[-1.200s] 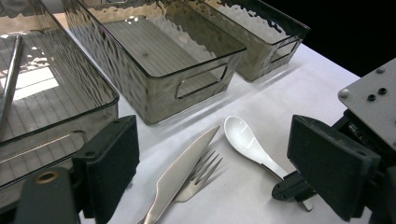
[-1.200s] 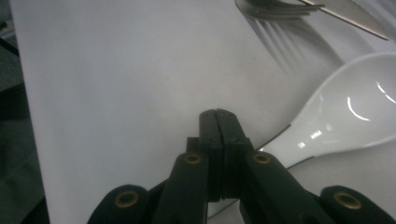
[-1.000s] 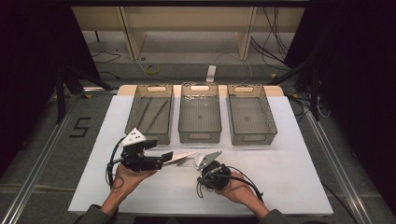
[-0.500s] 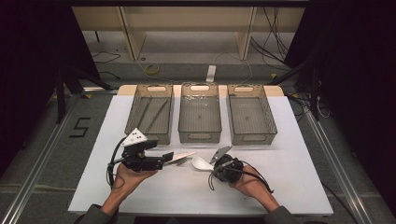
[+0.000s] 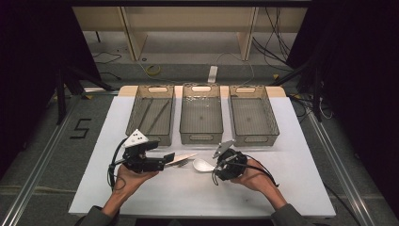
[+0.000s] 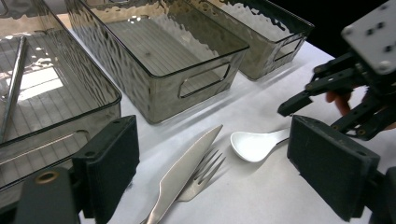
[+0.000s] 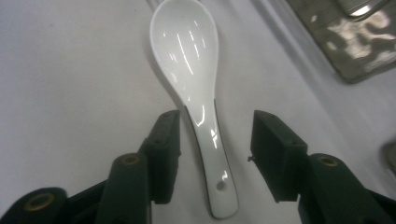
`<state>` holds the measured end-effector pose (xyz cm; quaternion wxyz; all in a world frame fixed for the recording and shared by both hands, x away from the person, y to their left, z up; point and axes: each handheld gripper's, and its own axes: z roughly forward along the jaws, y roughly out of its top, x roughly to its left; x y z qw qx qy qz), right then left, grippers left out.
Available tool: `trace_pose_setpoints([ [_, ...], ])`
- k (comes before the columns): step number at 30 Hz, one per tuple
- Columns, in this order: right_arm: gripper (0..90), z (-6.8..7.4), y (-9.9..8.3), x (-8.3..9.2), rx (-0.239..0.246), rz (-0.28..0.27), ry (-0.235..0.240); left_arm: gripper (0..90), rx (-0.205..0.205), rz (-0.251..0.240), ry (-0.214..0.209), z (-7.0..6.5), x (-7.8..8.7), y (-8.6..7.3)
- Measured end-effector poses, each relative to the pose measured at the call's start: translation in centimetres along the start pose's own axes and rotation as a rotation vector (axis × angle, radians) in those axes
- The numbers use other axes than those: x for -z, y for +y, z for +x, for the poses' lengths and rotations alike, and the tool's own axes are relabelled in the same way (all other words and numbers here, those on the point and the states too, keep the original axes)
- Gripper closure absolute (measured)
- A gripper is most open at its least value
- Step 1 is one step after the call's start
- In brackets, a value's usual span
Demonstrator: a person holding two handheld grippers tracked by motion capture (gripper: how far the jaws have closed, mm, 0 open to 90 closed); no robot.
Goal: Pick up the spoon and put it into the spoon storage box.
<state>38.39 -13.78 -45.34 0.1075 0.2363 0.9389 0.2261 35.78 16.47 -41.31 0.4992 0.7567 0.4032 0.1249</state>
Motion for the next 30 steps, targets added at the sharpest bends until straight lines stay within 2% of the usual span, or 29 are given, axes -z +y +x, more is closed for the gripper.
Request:
trace_pose_setpoints([
  [5, 55.1, -0.1, 0.3, -1.1, 0.009, 0.041, 0.032, 16.3, 0.002, -0.003, 0.003, 0.1, 0.0, 0.0],
  [6, 56.4, 0.0, 0.4, -1.2, -0.008, 0.045, 0.035, 16.3, -0.001, -0.002, 0.003, 0.1, 0.0, 0.0],
  [7, 57.5, -0.1, 0.3, -1.3, 0.004, 0.055, 0.037, 16.3, -0.002, -0.001, 0.003, 0.1, 0.0, 0.0],
  [14, 73.9, -0.3, 0.4, -1.5, -0.003, 0.072, 0.09, 16.3, -0.007, 0.004, 0.008, 0.1, 0.0, 0.0],
  [19, 75.4, -0.1, 0.6, -1.5, 0.021, 0.091, 0.087, 16.3, -0.01, 0.002, 0.01, 0.0, 0.0, 0.0],
  [26, 75.9, -0.2, 0.6, -1.4, 0.013, 0.094, 0.103, 16.3, -0.009, -0.003, 0.016, 0.1, 0.1, 0.1],
  [30, 76.0, -0.5, 0.5, -0.9, 0.015, 0.076, 0.096, 16.3, -0.003, 0.002, 0.02, 0.4, 0.0, 0.1],
])
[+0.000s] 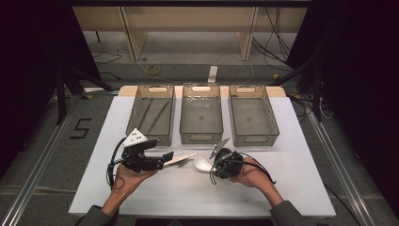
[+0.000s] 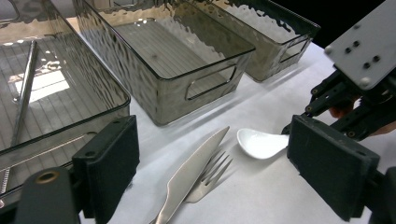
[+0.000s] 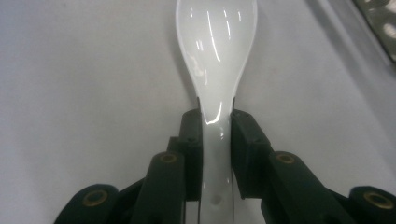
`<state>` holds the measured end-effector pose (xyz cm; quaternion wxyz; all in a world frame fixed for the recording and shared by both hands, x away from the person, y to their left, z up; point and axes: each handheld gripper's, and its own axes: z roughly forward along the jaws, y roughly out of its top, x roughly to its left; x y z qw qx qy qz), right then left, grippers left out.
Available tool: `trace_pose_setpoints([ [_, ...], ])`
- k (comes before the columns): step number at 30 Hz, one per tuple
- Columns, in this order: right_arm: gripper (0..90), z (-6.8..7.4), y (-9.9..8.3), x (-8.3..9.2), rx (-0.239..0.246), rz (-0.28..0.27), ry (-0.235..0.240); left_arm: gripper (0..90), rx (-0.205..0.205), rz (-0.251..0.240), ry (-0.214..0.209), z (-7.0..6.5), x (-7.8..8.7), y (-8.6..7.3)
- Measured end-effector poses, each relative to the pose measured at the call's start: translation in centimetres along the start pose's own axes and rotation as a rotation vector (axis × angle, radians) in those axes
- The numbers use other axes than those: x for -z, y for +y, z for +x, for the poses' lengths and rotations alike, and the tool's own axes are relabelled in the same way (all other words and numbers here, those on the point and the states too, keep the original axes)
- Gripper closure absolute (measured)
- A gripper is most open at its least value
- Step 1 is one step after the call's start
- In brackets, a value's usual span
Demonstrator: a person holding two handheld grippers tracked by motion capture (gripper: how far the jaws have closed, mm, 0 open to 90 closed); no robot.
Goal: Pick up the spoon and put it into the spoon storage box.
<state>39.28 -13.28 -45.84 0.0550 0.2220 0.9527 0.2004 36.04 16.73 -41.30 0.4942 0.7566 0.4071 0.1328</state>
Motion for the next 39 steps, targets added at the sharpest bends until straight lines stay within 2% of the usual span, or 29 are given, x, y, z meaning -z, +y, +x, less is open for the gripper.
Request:
trace_pose_setpoints([
  [2, 76.0, -0.2, -0.1, 0.5, -0.013, -0.022, 0.014, 16.3, -0.005, 0.012, 0.002, 0.1, -0.1, 0.0],
  [4, 76.0, -0.4, -0.2, 1.2, -0.017, -0.041, 0.0, 16.3, -0.015, 0.033, 0.005, 0.1, -0.2, -0.1],
  [6, 76.0, -0.5, -0.2, 1.9, -0.041, -0.061, -0.009, 16.3, -0.024, 0.047, 0.01, 0.2, -0.3, -0.1],
  [7, 76.0, -0.7, -0.2, 2.3, -0.03, -0.069, -0.013, 16.3, -0.027, 0.051, 0.009, 0.2, -0.3, -0.1],
  [11, 76.0, -1.2, -0.3, 3.8, -0.046, -0.105, -0.038, 16.3, -0.031, 0.083, 0.013, 0.5, -0.5, -0.2],
  [15, 76.0, -2.3, -0.1, 5.3, -0.069, -0.147, -0.073, 16.3, -0.024, 0.096, 0.01, 0.7, -0.6, -0.2],
  [20, 75.9, -3.9, 1.3, 6.5, -0.1, -0.209, -0.107, 16.3, -0.026, 0.108, 0.012, 0.7, -0.7, -0.3],
  [26, 75.9, -5.3, 3.7, 6.7, -0.134, -0.247, -0.131, 16.3, -0.031, 0.116, 0.02, 0.9, -0.6, -0.3],
  [31, 75.8, -6.3, 5.6, 6.4, -0.163, -0.247, -0.149, 16.1, -0.028, 0.117, 0.022, 1.0, -0.6, -0.3],
  [34, 75.8, -6.8, 6.5, 6.1, -0.159, -0.242, -0.162, 15.9, -0.024, 0.116, 0.018, 1.1, -0.5, -0.3],
  [39, 75.8, -7.6, 7.7, 5.7, -0.182, -0.237, -0.176, 15.9, -0.025, 0.121, 0.017, 1.1, -0.5, -0.3],
])
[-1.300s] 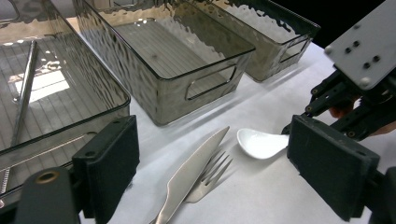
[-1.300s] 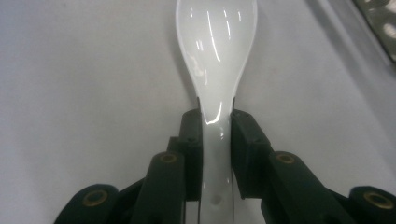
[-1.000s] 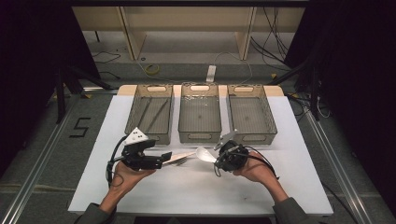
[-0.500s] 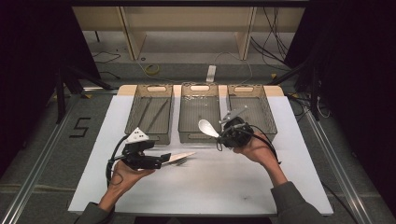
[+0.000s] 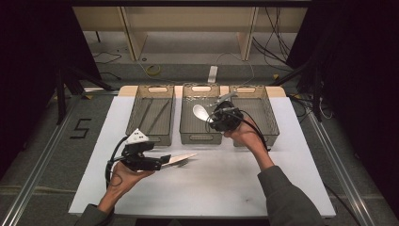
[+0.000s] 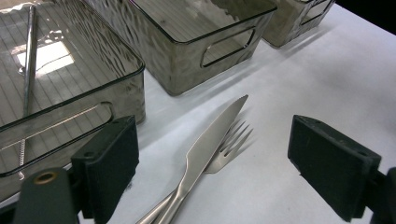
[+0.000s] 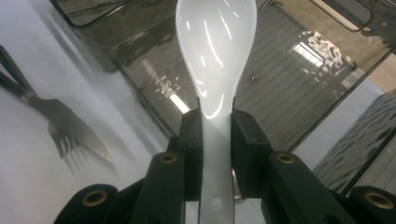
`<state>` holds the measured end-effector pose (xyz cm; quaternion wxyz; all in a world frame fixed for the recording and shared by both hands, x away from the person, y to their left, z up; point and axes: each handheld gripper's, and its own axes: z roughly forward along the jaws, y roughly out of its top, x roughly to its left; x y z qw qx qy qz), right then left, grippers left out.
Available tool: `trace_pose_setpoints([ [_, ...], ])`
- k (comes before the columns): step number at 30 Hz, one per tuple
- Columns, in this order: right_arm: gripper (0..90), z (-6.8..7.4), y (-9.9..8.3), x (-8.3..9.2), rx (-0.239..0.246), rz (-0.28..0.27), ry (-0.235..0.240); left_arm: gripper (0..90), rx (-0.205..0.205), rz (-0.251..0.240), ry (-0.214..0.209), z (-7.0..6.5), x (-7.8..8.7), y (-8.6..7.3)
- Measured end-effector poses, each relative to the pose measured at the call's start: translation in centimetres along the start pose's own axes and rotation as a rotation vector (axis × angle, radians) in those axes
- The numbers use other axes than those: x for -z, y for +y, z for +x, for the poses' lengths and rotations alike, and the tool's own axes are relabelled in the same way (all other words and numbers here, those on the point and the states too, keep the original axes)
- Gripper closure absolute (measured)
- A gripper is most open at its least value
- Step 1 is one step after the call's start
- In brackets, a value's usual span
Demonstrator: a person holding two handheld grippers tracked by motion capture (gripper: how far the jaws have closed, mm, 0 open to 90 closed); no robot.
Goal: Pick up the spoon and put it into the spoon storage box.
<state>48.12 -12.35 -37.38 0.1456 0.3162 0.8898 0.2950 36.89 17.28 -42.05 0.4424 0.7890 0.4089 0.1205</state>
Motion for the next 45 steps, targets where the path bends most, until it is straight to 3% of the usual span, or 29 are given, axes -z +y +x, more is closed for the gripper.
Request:
trace_pose_setpoints([
  [9, 75.8, -0.4, 1.9, -2.0, -0.021, 0.023, -0.02, 15.8, -0.002, -0.004, 0.004, -0.1, 0.1, 0.0],
  [26, 75.7, -1.4, 2.6, -4.0, -0.085, 0.048, -0.046, 15.9, 0.001, -0.051, 0.001, -0.2, 0.4, 0.1],
  [45, 75.4, -0.8, 3.4, -6.0, -0.102, 0.09, -0.05, 15.9, 0.002, -0.051, 0.004, -0.2, 0.4, 0.1],
])
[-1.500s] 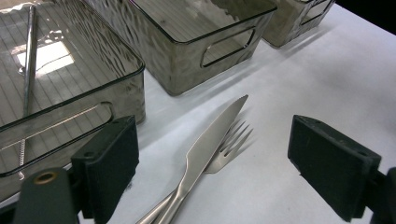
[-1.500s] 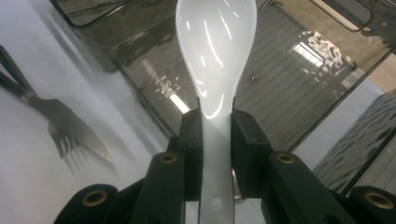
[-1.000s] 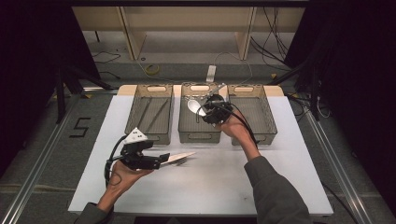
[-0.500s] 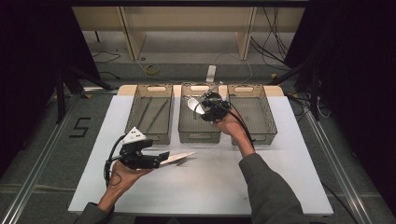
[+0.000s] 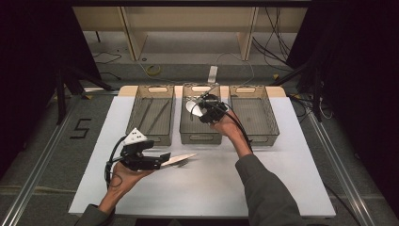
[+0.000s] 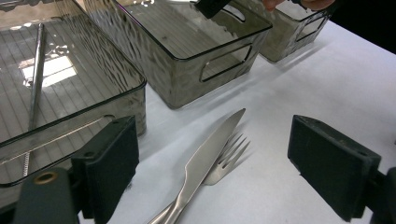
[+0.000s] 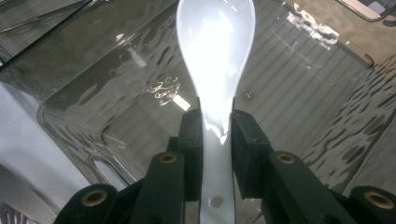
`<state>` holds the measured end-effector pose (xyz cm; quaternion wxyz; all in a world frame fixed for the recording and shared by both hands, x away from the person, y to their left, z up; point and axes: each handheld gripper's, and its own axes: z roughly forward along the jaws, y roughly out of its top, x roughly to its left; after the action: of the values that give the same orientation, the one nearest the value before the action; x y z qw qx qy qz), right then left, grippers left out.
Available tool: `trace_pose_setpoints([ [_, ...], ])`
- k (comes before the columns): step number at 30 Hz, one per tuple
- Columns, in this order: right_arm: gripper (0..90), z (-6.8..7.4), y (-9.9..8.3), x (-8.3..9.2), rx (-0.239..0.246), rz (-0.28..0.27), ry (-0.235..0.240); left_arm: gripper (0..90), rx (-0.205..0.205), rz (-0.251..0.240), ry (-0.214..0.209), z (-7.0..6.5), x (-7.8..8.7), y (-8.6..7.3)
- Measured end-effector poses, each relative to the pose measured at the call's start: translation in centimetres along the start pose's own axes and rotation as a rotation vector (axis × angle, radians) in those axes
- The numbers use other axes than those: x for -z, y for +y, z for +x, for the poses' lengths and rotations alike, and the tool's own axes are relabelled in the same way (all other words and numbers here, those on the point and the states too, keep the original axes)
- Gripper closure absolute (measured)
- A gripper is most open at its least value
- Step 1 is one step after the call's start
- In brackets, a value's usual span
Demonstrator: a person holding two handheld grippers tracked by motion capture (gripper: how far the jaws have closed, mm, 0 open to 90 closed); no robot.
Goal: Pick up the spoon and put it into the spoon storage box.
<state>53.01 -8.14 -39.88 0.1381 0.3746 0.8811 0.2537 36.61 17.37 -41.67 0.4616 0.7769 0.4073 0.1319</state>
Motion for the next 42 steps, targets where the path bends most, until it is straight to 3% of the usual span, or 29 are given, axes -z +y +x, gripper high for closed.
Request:
trace_pose_setpoints([
  [4, 71.6, 0.1, 0.0, -0.7, -0.01, 0.008, 0.005, 15.9, 0.001, 0.003, -0.002, 0.0, 0.0, 0.0],
  [6, 59.0, 0.2, 0.1, -0.9, -0.014, 0.015, 0.017, 15.9, 0.002, 0.002, -0.002, 0.0, 0.0, 0.0],
  [7, 56.7, 0.2, 0.3, -0.9, -0.01, 0.019, 0.0, 15.9, 0.001, 0.002, -0.003, 0.0, 0.0, 0.0],
  [8, 56.1, 0.2, 0.4, -0.5, 0.003, 0.012, -0.015, 15.9, 0.0, 0.003, -0.003, 0.1, 0.0, 0.0],
  [11, 52.0, -0.6, 0.4, 1.1, -0.021, -0.046, -0.01, 15.9, 0.008, 0.005, 0.0, 0.2, -0.1, 0.0],
  [14, 50.1, -0.9, 0.0, 2.0, -0.027, -0.051, 0.0, 15.9, 0.004, 0.006, 0.0, 0.1, 0.0, 0.0],
  [20, 44.0, 0.0, -1.3, 3.8, 0.022, -0.069, 0.022, 15.9, 0.016, 0.036, -0.006, 0.5, -0.4, 0.0],
  [28, 38.9, 1.2, -4.7, 6.7, 0.056, -0.167, 0.074, 15.9, 0.009, 0.074, -0.002, 0.5, -1.0, 0.1],
  [33, 37.9, 1.9, -7.2, 8.2, 0.085, -0.207, 0.09, 15.9, 0.019, 0.125, 0.007, 0.8, -1.3, 0.1],
  [42, 36.8, 2.0, -10.8, 9.1, 0.052, -0.243, 0.108, 16.1, 0.023, 0.177, 0.032, 1.3, -1.5, -0.1],
])
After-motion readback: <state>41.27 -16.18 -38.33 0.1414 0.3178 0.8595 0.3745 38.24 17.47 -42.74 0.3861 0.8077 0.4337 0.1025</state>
